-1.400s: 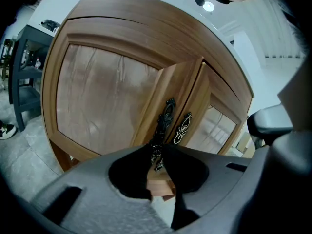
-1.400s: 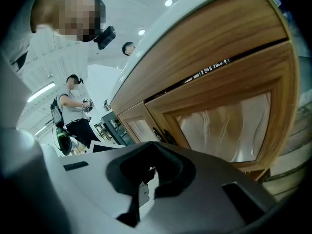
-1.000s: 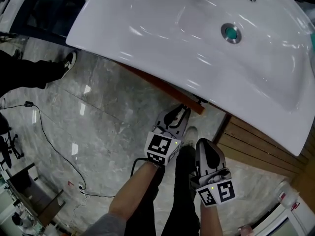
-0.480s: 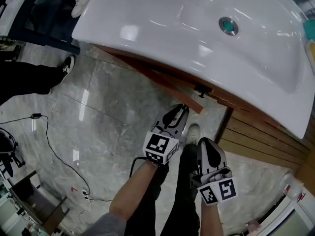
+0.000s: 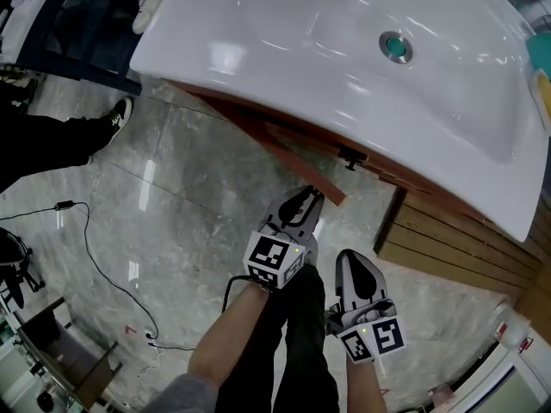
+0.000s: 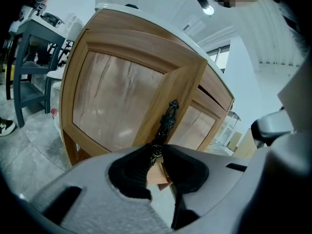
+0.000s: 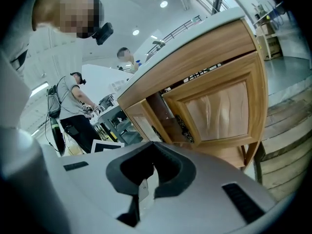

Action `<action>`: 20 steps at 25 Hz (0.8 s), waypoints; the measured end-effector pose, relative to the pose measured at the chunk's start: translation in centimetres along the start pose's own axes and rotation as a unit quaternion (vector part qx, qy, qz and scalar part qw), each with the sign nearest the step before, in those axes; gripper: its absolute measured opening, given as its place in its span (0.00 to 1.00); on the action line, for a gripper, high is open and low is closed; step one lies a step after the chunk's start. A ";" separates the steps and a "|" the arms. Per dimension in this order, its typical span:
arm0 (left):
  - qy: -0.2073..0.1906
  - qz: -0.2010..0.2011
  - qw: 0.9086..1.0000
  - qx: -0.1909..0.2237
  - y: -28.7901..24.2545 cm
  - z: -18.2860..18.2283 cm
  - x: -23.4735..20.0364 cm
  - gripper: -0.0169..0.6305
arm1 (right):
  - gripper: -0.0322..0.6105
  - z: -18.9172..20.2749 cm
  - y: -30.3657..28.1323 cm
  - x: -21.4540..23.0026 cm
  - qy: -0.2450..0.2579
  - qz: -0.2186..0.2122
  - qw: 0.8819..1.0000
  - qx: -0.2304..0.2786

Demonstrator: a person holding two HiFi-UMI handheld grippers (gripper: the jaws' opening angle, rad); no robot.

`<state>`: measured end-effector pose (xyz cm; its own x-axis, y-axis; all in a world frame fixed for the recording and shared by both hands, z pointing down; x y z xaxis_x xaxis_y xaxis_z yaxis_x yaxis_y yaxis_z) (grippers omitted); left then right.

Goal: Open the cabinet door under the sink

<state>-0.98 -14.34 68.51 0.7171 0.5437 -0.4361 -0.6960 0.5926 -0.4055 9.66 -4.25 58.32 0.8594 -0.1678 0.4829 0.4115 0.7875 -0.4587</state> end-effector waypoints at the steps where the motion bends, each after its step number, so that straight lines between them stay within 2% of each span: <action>1: -0.002 0.000 1.000 0.001 -0.1 0.0 -0.1 0.15 | 0.06 -0.2 -0.3 0.1 0.001 -0.004 1.000 -0.001; 5: -0.014 -0.002 1.000 -0.002 0.4 0.1 -0.2 0.15 | 0.07 -0.6 -0.9 0.5 0.001 -0.016 1.000 -0.003; 9: -0.030 0.007 1.000 -0.004 0.3 -0.3 -0.2 0.16 | 0.06 -1.0 -1.2 1.6 0.003 -0.009 1.000 0.007; 15: -0.038 0.019 0.999 0.006 1.1 0.0 -0.5 0.16 | 0.06 0.6 -1.0 1.6 -0.002 0.017 1.000 0.023; 20: -0.046 0.041 0.998 0.002 2.9 0.7 -1.1 0.15 | 0.06 2.4 -0.6 0.9 -0.001 0.059 0.998 0.038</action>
<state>-3.73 -12.83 68.36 0.6583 0.6426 -0.3921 -0.7524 0.5459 -0.3687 9.46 -3.42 60.82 0.8998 -0.0702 0.4305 0.2837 0.8439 -0.4553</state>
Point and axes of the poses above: the fingertips, and each gripper's own axes: y backward along the fingers, x to its right, z out of its underside, the point moved 6 cm from there along y, backward along the fingers, and after that the axes turned 3 degrees about -x, right-handed, at the moved point
